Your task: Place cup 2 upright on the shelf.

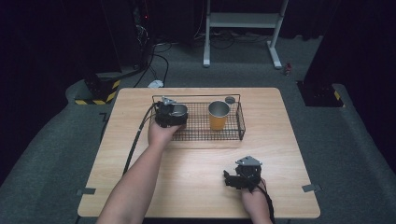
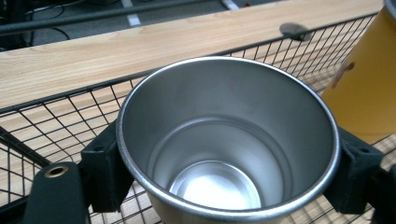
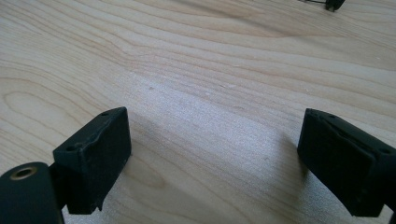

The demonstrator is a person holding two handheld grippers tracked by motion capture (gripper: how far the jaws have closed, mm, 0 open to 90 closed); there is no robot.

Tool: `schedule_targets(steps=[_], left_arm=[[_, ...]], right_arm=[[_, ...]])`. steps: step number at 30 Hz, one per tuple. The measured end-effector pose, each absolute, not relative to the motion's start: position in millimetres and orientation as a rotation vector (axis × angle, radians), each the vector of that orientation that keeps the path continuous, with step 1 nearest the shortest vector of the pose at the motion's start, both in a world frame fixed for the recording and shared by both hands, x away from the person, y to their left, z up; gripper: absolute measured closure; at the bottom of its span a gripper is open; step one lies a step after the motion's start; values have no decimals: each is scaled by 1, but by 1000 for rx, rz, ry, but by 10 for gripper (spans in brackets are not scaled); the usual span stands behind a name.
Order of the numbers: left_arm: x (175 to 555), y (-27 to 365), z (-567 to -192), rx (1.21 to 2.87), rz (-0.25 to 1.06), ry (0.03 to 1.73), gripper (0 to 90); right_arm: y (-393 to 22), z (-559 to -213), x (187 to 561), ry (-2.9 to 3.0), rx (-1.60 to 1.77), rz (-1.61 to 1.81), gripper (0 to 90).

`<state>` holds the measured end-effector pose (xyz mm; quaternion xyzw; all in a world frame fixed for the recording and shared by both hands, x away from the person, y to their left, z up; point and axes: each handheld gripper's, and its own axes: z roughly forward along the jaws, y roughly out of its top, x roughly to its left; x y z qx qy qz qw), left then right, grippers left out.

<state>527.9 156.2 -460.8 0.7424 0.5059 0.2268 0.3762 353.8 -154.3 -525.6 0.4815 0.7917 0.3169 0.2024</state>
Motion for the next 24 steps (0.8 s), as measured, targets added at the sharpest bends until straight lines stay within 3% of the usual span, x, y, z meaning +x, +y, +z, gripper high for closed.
schedule_targets(steps=[24], left_arm=[[531,156,-470,1968,527,1348,187]], right_arm=[[-154,-526,354,2212,1342,889,95]])
